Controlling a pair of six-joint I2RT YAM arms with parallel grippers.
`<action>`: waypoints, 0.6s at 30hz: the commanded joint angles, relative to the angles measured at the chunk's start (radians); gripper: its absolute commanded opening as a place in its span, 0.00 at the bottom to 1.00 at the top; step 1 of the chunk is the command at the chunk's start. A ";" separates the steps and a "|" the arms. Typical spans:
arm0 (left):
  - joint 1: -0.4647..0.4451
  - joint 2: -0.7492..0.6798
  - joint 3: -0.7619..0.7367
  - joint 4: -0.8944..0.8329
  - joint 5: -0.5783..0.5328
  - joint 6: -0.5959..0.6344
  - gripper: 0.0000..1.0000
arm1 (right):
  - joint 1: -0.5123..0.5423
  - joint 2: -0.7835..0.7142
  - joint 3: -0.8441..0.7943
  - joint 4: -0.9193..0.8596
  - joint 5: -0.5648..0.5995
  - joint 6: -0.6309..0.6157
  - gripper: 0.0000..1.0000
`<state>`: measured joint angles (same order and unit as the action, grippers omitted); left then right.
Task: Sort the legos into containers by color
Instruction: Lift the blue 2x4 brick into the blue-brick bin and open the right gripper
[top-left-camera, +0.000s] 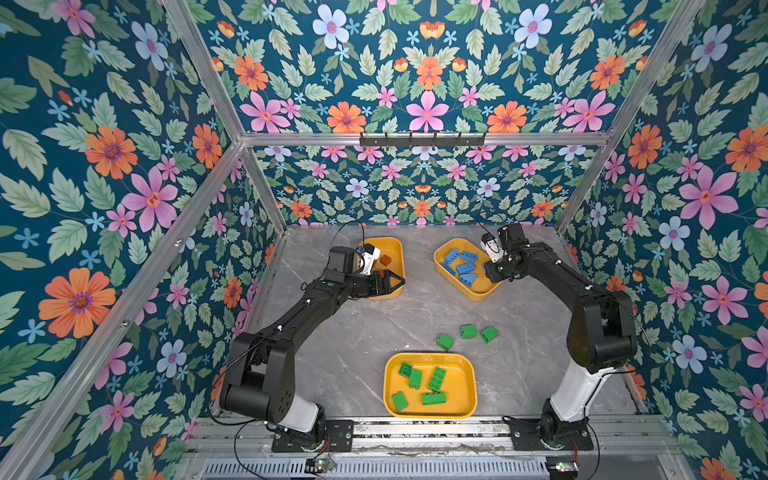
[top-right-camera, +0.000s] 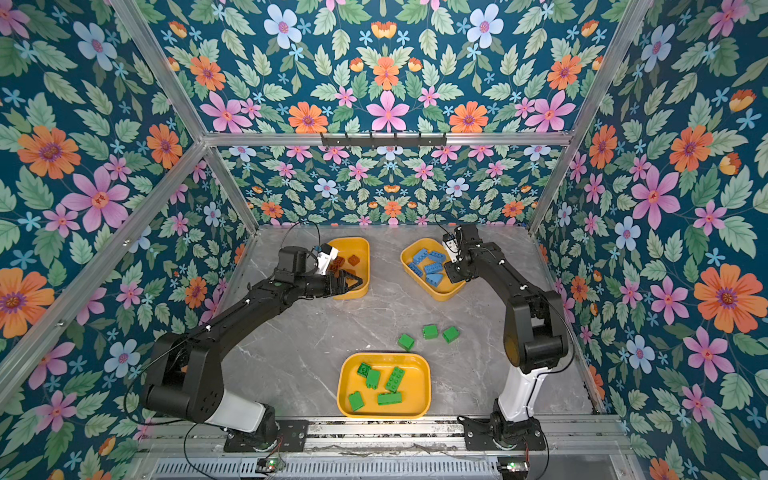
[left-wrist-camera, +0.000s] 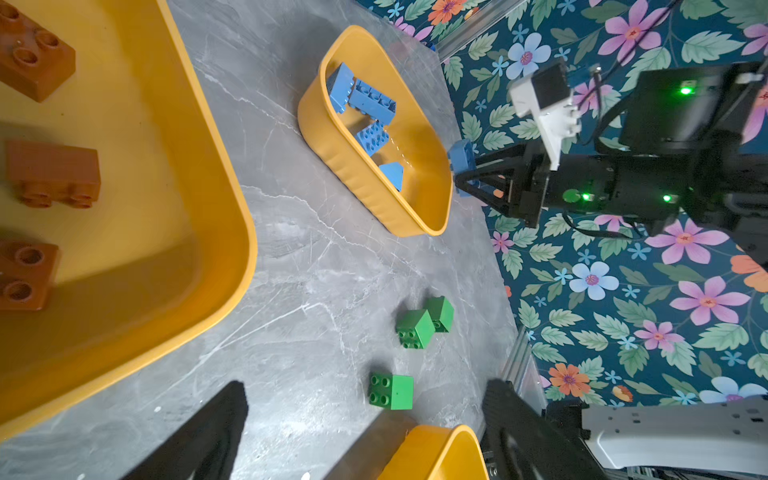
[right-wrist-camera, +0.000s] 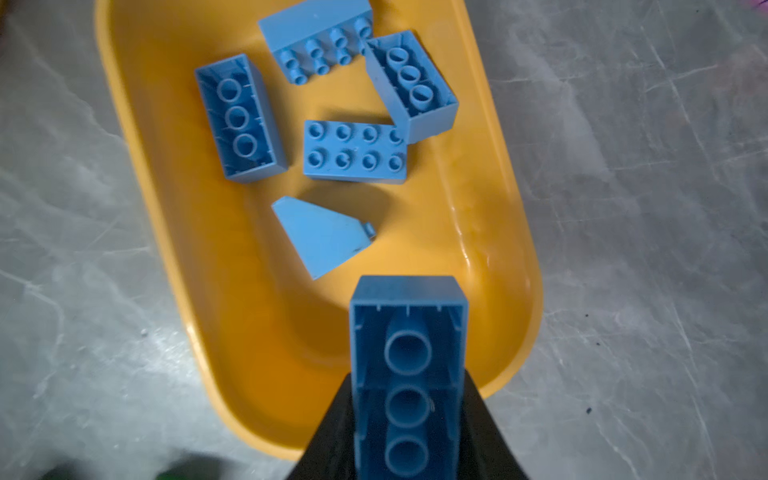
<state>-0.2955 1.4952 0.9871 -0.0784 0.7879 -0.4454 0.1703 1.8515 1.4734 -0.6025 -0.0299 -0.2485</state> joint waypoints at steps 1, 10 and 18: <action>0.000 0.004 -0.006 0.029 0.016 -0.015 0.91 | -0.015 0.064 0.065 -0.004 -0.013 -0.015 0.28; -0.001 0.008 -0.001 0.003 0.011 0.000 0.91 | -0.011 0.106 0.129 -0.033 -0.086 -0.019 0.63; -0.001 0.018 0.036 -0.075 -0.004 0.057 0.92 | 0.080 -0.108 -0.049 -0.047 -0.224 -0.087 0.69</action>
<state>-0.2958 1.5120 1.0088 -0.1154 0.7856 -0.4328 0.2222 1.8023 1.4734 -0.6266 -0.1684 -0.2840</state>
